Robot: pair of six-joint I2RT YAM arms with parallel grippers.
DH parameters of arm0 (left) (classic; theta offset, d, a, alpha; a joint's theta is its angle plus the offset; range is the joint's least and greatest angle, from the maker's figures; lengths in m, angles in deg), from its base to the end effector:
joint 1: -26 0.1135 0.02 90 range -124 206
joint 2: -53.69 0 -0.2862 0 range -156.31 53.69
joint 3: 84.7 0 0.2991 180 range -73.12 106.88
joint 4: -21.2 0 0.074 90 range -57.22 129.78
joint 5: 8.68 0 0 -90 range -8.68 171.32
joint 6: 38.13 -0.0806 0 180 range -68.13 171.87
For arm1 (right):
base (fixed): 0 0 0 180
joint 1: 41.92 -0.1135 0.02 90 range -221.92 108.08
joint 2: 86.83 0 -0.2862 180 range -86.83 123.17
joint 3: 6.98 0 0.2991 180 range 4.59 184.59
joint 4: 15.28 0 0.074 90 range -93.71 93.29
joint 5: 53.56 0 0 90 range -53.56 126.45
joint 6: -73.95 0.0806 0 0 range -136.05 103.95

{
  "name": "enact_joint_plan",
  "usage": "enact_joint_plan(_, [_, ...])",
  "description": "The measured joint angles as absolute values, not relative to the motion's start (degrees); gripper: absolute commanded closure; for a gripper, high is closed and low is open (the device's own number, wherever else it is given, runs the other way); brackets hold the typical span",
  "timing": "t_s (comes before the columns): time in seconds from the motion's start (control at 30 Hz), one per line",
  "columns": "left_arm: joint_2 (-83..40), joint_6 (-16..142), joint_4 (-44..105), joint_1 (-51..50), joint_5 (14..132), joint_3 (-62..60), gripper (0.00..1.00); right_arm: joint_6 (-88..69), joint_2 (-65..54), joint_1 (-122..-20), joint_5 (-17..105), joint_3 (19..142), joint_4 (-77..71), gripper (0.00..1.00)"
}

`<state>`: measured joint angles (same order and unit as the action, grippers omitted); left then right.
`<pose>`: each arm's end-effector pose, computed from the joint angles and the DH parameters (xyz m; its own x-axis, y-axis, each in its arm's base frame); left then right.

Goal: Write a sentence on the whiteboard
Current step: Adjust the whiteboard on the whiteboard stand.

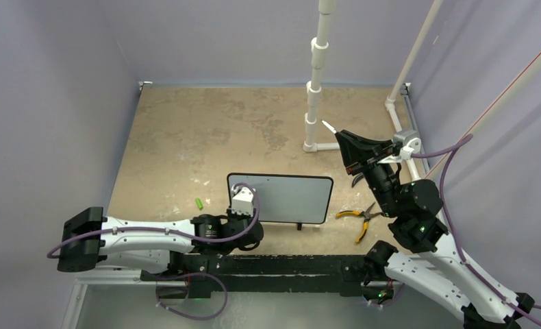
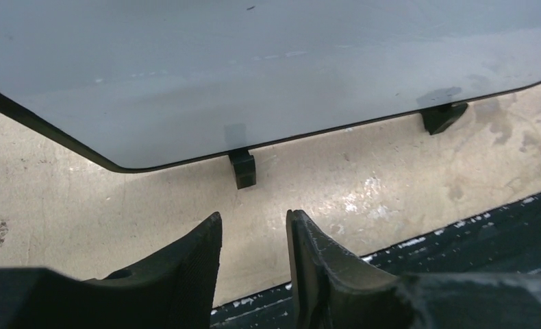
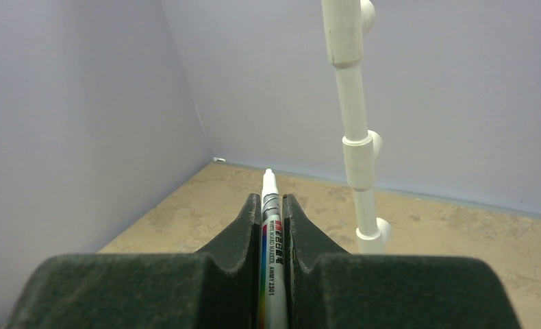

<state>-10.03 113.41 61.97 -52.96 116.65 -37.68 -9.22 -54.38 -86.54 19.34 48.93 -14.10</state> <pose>0.0946 -0.2413 0.1663 -0.7286 -0.0113 -0.6849 0.2113 0.9474 -0.2404 0.1538 0.1184 0.4434 0.2111 0.3680 -0.9055 -0.5064 0.8336 0.2207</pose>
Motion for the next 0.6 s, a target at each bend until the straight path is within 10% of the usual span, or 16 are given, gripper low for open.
enact_joint_plan(0.6, [-16.02, 115.42, 55.91, -53.71, 121.32, -40.26, 0.73, -9.24, -55.04, -86.54, 19.36, 48.27, -14.19, 1.00])
